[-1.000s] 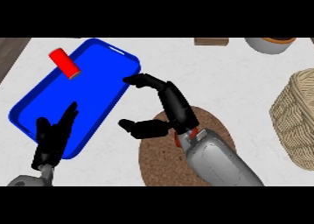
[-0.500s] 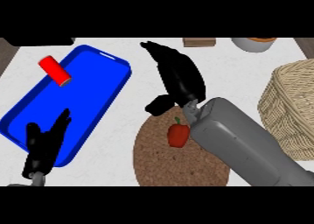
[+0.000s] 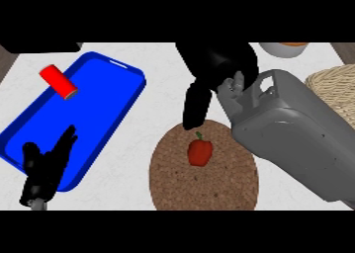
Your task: Pick the bell pepper from the placemat and place it in the basket
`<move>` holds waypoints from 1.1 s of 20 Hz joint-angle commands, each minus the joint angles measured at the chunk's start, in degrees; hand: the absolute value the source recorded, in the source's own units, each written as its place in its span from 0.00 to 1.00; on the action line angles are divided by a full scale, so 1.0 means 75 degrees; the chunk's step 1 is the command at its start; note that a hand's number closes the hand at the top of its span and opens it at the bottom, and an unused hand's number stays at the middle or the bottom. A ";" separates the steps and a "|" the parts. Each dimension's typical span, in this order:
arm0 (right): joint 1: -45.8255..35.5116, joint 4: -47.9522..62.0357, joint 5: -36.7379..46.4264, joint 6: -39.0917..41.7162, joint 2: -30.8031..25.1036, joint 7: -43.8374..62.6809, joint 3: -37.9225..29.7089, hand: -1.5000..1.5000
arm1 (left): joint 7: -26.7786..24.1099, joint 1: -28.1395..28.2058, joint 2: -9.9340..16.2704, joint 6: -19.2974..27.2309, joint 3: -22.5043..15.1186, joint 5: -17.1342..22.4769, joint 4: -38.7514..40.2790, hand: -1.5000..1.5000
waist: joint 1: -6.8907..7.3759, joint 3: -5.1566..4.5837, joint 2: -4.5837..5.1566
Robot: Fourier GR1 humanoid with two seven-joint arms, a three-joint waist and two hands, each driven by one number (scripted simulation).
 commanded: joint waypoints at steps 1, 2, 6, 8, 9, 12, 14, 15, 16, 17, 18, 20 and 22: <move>-0.0386 -0.0143 -0.1219 0.1736 -0.0293 0.1354 -0.0253 0.00 | 0.0235 0.0671 -0.0150 -0.0001 -0.0181 0.0023 0.0479 0.50 | -0.0038 -0.0088 0.0079; -0.0465 -0.0159 -0.1472 0.1875 -0.0354 0.1482 -0.0313 0.00 | 0.0168 0.0604 -0.0093 -0.0119 -0.0090 0.0083 0.0612 0.50 | -0.0072 -0.0092 0.0093; -0.0622 -0.0054 -0.2104 0.2269 -0.0778 0.1726 -0.0154 0.00 | 0.0459 0.0584 -0.0028 -0.0160 -0.0076 0.0141 0.0319 0.50 | -0.0026 -0.0081 0.0112; -0.0694 -0.0415 -0.2507 0.2199 -0.0936 0.2049 -0.0223 0.00 | 0.0417 0.0609 -0.0070 -0.0107 -0.0098 0.0068 0.0297 0.50 | -0.0089 -0.0078 0.0081; -0.0518 -0.0405 -0.2610 0.2312 -0.1152 0.1722 -0.0153 0.00 | 0.0468 0.0619 0.0121 -0.0308 0.0041 0.0189 0.0330 0.50 | -0.0032 -0.0074 0.0127; -0.0649 -0.0654 -0.3093 0.2014 -0.1125 0.2228 -0.0157 0.00 | 0.0277 0.0670 -0.0297 0.0008 -0.0211 -0.0062 0.0281 0.50 | -0.0032 -0.0078 0.0112; -0.0344 -0.0947 -0.3051 0.1580 -0.1059 0.2349 0.0122 0.00 | 0.0307 0.0662 -0.0203 0.0006 -0.0085 -0.0066 0.0278 0.50 | -0.0022 -0.0073 0.0122; -0.0150 -0.1040 -0.2970 0.1574 -0.1310 0.2101 0.0131 0.00 | 0.0246 0.0699 -0.0080 -0.0272 0.0071 0.0135 0.0431 0.50 | -0.0013 -0.0073 0.0149; -0.0356 -0.0890 -0.3049 0.1310 -0.1067 0.2242 0.0044 0.00 | 0.0182 0.0841 -0.0252 -0.0268 -0.0159 0.0049 0.0323 0.50 | 0.0081 -0.0076 0.0158; 0.0098 -0.1175 -0.2817 0.1189 -0.1205 0.2108 0.0280 0.00 | 0.0270 0.0701 -0.0350 0.0034 -0.0226 -0.0175 0.0226 0.50 | 0.0035 -0.0066 0.0166; -0.0076 -0.1160 -0.2846 0.1102 -0.1099 0.2223 0.0217 0.00 | 0.0254 0.0487 -0.0288 -0.0077 -0.0144 -0.0165 0.0404 0.50 | 0.0056 -0.0071 0.0184; 0.0112 -0.1161 -0.2773 0.0820 -0.0852 0.2260 0.0459 0.00 | 0.0364 0.0662 -0.0285 -0.0116 -0.0179 -0.0137 0.0292 0.50 | 0.0115 -0.0073 0.0184; 0.0421 -0.1305 -0.2445 0.0763 -0.1121 0.1878 0.0403 0.00 | 0.0425 0.0623 -0.0440 0.0008 -0.0255 -0.0215 0.0210 0.50 | 0.0131 -0.0065 0.0204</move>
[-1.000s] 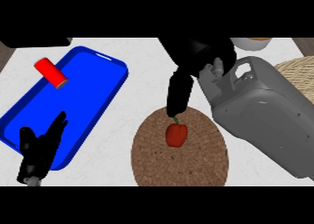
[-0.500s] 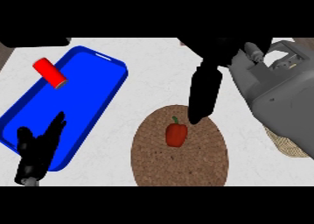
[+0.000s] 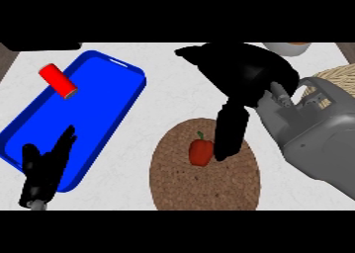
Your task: Pick the bell pepper from the placemat and place it in the basket
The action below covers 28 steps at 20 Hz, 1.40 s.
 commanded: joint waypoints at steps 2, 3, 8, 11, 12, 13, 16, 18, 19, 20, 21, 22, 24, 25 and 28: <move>0.0396 -0.0259 0.0741 -0.0680 0.0636 0.1026 0.0637 0.00 | 0.0265 0.0161 -0.0061 -0.0363 0.0002 0.0215 0.0798 0.50 | 0.0095 -0.0108 0.0115; 0.0670 -0.0506 0.0649 -0.0540 0.0229 0.0898 0.0401 0.00 | 0.0278 0.0375 -0.0398 0.0025 -0.0293 -0.0061 0.0623 0.50 | 0.0048 -0.0099 0.0097; 0.1063 -0.0305 0.1214 -0.0515 0.0401 0.0977 0.1059 0.00 | 0.0380 0.0349 -0.0362 -0.0038 -0.0307 -0.0146 0.0535 0.50 | 0.0108 -0.0104 0.0107; 0.1707 -0.0278 0.1615 -0.0719 0.0489 0.0654 0.1437 0.00 | 0.0803 0.0299 -0.0211 -0.0092 -0.0177 -0.0005 0.0166 0.50 | 0.0151 -0.0094 0.0107; 0.1741 -0.0391 0.1506 -0.0658 0.0347 0.0711 0.1198 0.00 | 0.0393 0.0494 -0.0231 -0.0297 -0.0162 0.0019 0.0323 0.50 | 0.0138 -0.0099 0.0102; 0.1694 -0.0095 0.1640 -0.0763 0.0504 0.0507 0.1210 0.00 | 0.0423 0.0627 -0.0181 -0.0452 -0.0105 0.0171 0.0275 0.50 | 0.0214 -0.0100 0.0116; 0.2130 -0.0089 0.2145 -0.0991 0.0506 0.0085 0.1428 0.00 | 0.0619 0.0264 -0.0474 -0.0054 -0.0241 -0.0138 0.0395 0.50 | 0.0165 -0.0095 0.0134; 0.2301 -0.0415 0.2066 -0.0834 0.0352 0.0326 0.1363 0.00 | 0.0412 0.0455 -0.0373 -0.0150 -0.0082 -0.0105 0.0424 0.50 | 0.0141 -0.0098 0.0112; 0.2303 -0.0488 0.2211 -0.0920 0.0422 0.0197 0.1345 0.00 | 0.0186 0.0509 -0.0211 -0.0471 0.0057 0.0024 0.0581 0.50 | 0.0156 -0.0101 0.0117; 0.2309 0.0055 0.2400 -0.1105 0.0599 -0.0130 0.1302 0.00 | 0.0511 0.0654 -0.0161 -0.0317 -0.0056 -0.0081 0.0089 0.50 | 0.0257 -0.0094 0.0130; 0.2535 -0.0687 0.2319 -0.0973 0.0469 0.0226 0.1308 0.00 | 0.0496 0.0551 -0.0064 -0.0475 0.0165 0.0099 0.0189 0.50 | 0.0154 -0.0096 0.0102; 0.2521 -0.0186 0.2680 -0.1260 0.0776 0.0095 0.1536 0.00 | -0.0005 0.0714 -0.0558 -0.0184 -0.0213 -0.0270 0.0526 0.50 | 0.0195 -0.0102 0.0130; 0.2791 -0.0052 0.2924 -0.1303 0.0610 -0.0226 0.1550 0.00 | 0.0431 0.0443 -0.0200 -0.0380 0.0100 -0.0078 0.0502 0.50 | 0.0176 -0.0097 0.0140; 0.2716 -0.0413 0.2731 -0.1006 0.0633 0.0192 0.1457 0.00 | 0.0347 0.0595 -0.0439 -0.0208 -0.0108 -0.0228 0.0323 0.50 | 0.0156 -0.0098 0.0111; 0.2943 0.0132 0.3152 -0.1266 0.0674 -0.0535 0.1488 0.00 | 0.0228 0.0556 -0.0625 -0.0141 -0.0247 -0.0403 0.0406 0.50 | 0.0203 -0.0096 0.0146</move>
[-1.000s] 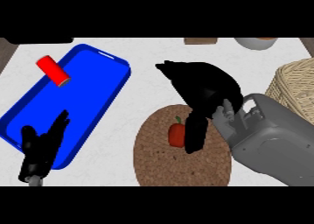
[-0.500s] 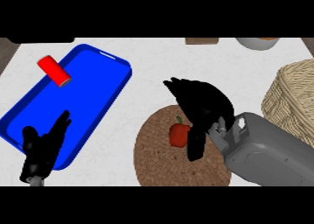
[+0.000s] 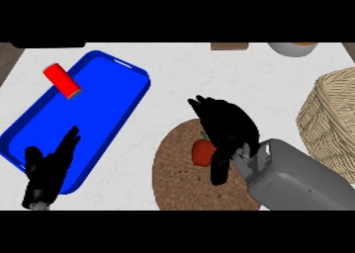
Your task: Pick the bell pepper from the placemat and place it in the basket
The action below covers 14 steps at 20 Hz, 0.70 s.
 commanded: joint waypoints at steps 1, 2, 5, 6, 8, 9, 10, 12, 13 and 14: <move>0.0183 0.0296 0.0566 -0.0255 0.0386 0.0306 0.0140 0.00 | 0.0501 0.0247 -0.0226 -0.0066 -0.0181 0.0082 0.0478 0.50 | 0.0042 -0.0129 0.0091; 0.0206 0.0389 0.0616 -0.0297 0.0374 0.0130 0.0053 0.00 | 0.0322 0.0278 -0.0212 -0.0077 -0.0081 0.0052 0.0777 0.50 | 0.0034 -0.0131 0.0102; 0.0267 0.0555 0.0931 -0.0441 0.0853 0.0215 0.0207 0.00 | 0.0155 0.0327 -0.0124 -0.0294 -0.0050 0.0039 0.0795 0.50 | 0.0045 -0.0133 0.0094; 0.0273 0.0346 0.0754 -0.0053 0.0527 0.0153 0.0054 0.00 | 0.0499 0.0073 -0.0158 -0.0184 0.0028 0.0090 0.0844 0.50 | -0.0017 -0.0131 0.0089; 0.0666 0.0703 0.1094 -0.0321 0.0384 -0.0486 0.0184 0.00 | 0.0429 0.0514 -0.0096 -0.0180 -0.0053 0.0003 0.0377 0.50 | 0.0066 -0.0124 0.0094; 0.0626 0.0323 0.0950 -0.0103 0.0431 -0.0111 0.0093 0.00 | 0.0421 0.0513 -0.0072 -0.0323 0.0143 0.0245 0.0486 0.50 | 0.0029 -0.0129 0.0077; 0.0746 0.0512 0.1352 -0.0465 0.0860 0.0019 0.0426 0.00 | 0.0541 0.0581 -0.0022 -0.0223 0.0035 0.0062 0.0277 0.50 | 0.0069 -0.0126 0.0077; 0.0656 0.0843 0.1247 -0.0147 0.1024 0.0148 0.0428 0.00 | 0.0357 0.0338 0.0012 -0.0359 0.0146 0.0060 0.0651 0.50 | 0.0056 -0.0132 0.0094; 0.0347 0.1196 0.1045 0.0107 0.1002 0.0120 0.0147 0.00 | 0.0103 0.0226 -0.0182 -0.0423 0.0091 0.0070 0.1065 0.50 | 0.0051 -0.0140 0.0121; 0.0694 0.1108 0.1022 0.0187 0.0701 -0.0087 0.0199 0.00 | 0.0564 0.0353 -0.0133 -0.0182 0.0080 0.0038 0.0444 0.50 | 0.0052 -0.0128 0.0094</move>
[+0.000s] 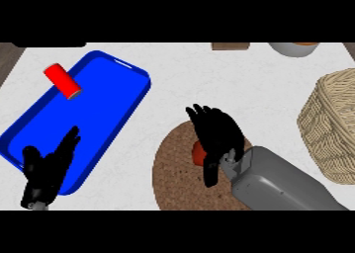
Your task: Pick the bell pepper from the placemat and place it in the basket
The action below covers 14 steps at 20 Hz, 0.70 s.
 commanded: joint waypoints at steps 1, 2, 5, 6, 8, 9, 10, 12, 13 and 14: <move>0.0002 0.0523 0.0143 0.0231 0.0343 0.0510 0.0066 0.00 | 0.0022 0.0694 -0.0338 0.0132 -0.0270 -0.0161 0.0546 0.50 | 0.0077 -0.0127 0.0083; 0.0135 0.0412 0.0145 0.0379 -0.0006 0.0198 0.0030 0.00 | 0.0512 0.0243 -0.0367 0.0306 -0.0386 -0.0327 0.0494 0.50 | -0.0016 -0.0121 0.0082; -0.0035 0.0734 0.0185 0.0423 0.0420 0.0368 -0.0052 0.00 | 0.0708 0.0034 -0.0343 0.0281 -0.0171 -0.0184 0.0522 0.50 | 0.0008 -0.0123 0.0086; 0.0221 0.1059 0.0495 0.0026 0.0427 -0.0090 0.0111 0.00 | 0.0582 0.0484 -0.0110 -0.0005 -0.0084 -0.0036 0.0235 0.50 | 0.0085 -0.0119 0.0088; 0.0343 0.0962 0.0636 -0.0042 0.0478 -0.0092 0.0137 0.00 | 0.0632 0.0546 -0.0093 -0.0035 -0.0120 -0.0092 0.0204 0.50 | 0.0054 -0.0118 0.0077; 0.0406 0.0808 0.0616 0.0076 0.0545 0.0026 0.0181 0.00 | 0.0278 0.0362 -0.0284 -0.0081 -0.0092 -0.0080 0.0703 0.50 | -0.0013 -0.0125 0.0083; 0.0147 0.1134 0.0471 0.0247 0.0266 -0.0480 -0.0243 0.00 | 0.0328 0.0637 -0.0146 -0.0069 -0.0108 -0.0166 0.0323 0.50 | 0.0060 -0.0120 0.0085; 0.0304 0.1151 0.0779 0.0150 0.0284 -0.0614 -0.0095 0.00 | 0.0265 0.0206 -0.0097 -0.0257 0.0114 -0.0040 0.0747 0.50 | 0.0001 -0.0124 0.0091; 0.0506 0.0854 0.0800 0.0068 0.0534 -0.0312 0.0032 0.00 | 0.0534 -0.0060 -0.0138 -0.0201 0.0148 -0.0014 0.0904 0.50 | -0.0057 -0.0124 0.0085; 0.0359 0.1364 0.0896 -0.0028 0.0550 -0.0662 -0.0142 0.00 | 0.0360 0.0461 -0.0301 -0.0069 -0.0080 -0.0162 0.0410 0.50 | 0.0048 -0.0121 0.0086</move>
